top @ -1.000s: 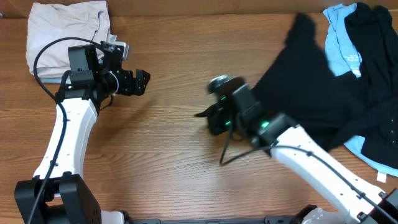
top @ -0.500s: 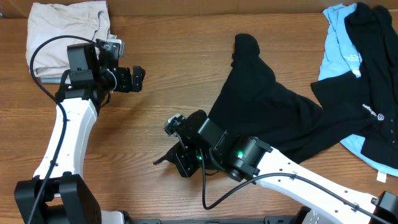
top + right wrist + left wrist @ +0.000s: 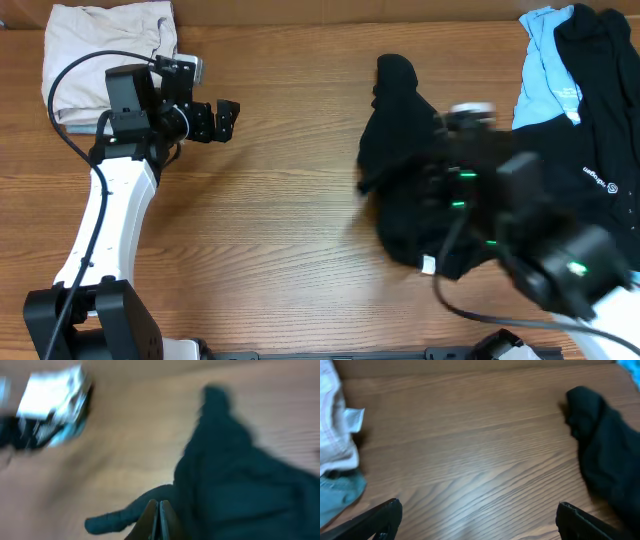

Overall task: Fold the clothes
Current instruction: 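Grasp the black shirt with the right gripper and drag it left, then reach the left gripper to the black shirt's left edge and grasp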

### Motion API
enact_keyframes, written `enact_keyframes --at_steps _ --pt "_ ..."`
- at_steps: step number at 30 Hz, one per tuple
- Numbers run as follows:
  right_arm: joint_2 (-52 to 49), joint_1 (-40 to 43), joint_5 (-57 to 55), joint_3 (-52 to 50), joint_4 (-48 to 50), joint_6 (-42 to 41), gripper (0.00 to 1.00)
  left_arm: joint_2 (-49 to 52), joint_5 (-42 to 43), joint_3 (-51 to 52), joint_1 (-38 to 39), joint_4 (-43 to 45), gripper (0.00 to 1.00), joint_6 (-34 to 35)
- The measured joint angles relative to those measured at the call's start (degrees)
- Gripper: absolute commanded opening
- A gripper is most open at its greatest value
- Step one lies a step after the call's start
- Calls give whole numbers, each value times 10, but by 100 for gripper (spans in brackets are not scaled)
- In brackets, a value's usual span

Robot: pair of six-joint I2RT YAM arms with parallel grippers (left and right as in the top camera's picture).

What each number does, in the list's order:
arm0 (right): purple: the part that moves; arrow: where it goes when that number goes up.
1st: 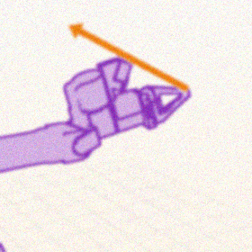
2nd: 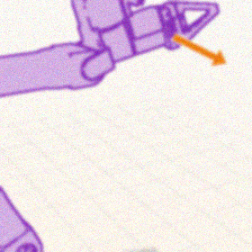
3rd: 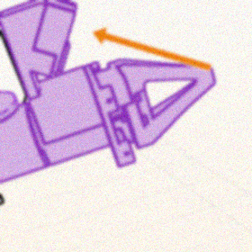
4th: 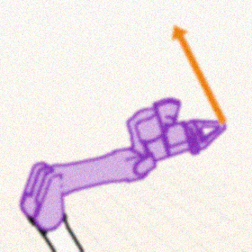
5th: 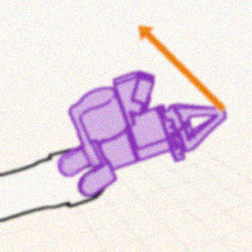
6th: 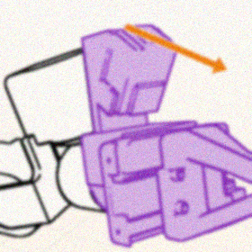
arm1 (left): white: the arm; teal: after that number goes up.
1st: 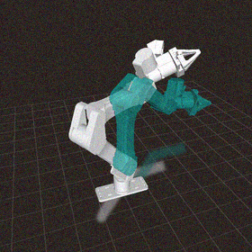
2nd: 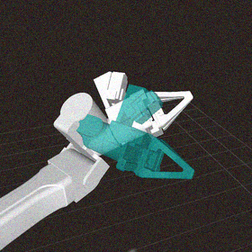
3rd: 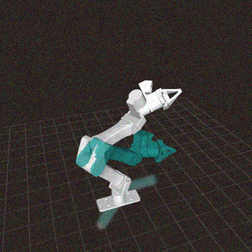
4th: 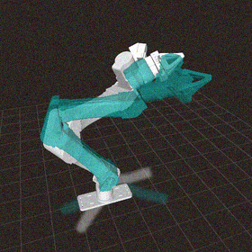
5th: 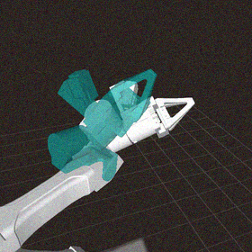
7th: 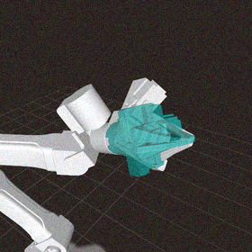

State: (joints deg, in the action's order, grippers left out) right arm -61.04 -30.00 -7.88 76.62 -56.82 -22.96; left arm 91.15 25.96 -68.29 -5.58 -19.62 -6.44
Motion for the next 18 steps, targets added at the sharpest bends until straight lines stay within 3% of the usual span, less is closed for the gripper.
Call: enact_keyframes --at_steps 8,13,18 --pt "50 167 -37 1 18 46 4 0 37 0 62 27 100 -16" --pt "93 176 -7 61 24 76 4 0 37 0 109 77 100 -16" --pt "97 176 62 150 -2 92 4 0 37 0 108 94 100 6"
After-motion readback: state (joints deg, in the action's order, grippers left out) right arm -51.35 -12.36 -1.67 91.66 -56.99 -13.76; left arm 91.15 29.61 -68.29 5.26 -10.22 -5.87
